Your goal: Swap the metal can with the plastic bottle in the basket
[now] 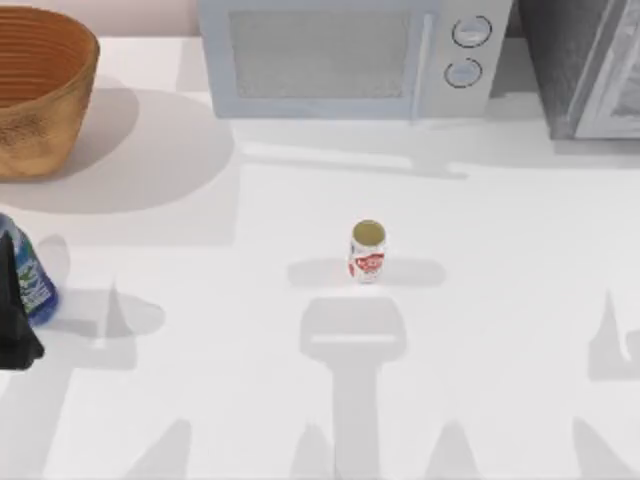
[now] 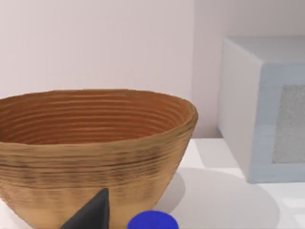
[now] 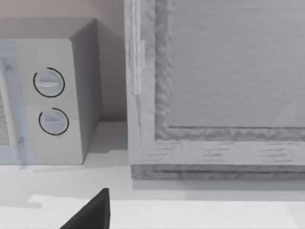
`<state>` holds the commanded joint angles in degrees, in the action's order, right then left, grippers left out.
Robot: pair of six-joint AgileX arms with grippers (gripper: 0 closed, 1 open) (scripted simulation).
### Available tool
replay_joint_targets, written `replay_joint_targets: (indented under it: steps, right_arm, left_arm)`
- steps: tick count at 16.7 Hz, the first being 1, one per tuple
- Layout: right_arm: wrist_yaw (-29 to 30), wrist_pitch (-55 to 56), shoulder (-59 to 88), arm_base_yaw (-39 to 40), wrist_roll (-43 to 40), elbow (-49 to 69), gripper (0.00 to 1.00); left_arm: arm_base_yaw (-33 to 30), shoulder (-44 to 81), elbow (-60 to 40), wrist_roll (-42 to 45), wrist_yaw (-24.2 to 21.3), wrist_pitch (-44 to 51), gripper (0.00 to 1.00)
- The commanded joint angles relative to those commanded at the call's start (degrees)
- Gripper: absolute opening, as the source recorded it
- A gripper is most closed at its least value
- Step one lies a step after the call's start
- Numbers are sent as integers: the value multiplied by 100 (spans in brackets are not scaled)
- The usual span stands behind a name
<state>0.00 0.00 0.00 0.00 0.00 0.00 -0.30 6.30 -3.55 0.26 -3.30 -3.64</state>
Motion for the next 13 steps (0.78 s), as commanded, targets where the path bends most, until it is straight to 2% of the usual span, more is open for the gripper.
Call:
replay_joint_targets:
  steps: [4, 13]
  right_arm:
    - [0, 0, 0, 0, 0, 0, 100]
    - [0, 0, 0, 0, 0, 0, 100]
  left_arm:
    - [30, -627, 353, -26, 328, 362, 100]
    - [72, -259, 411, -23, 328, 153, 100]
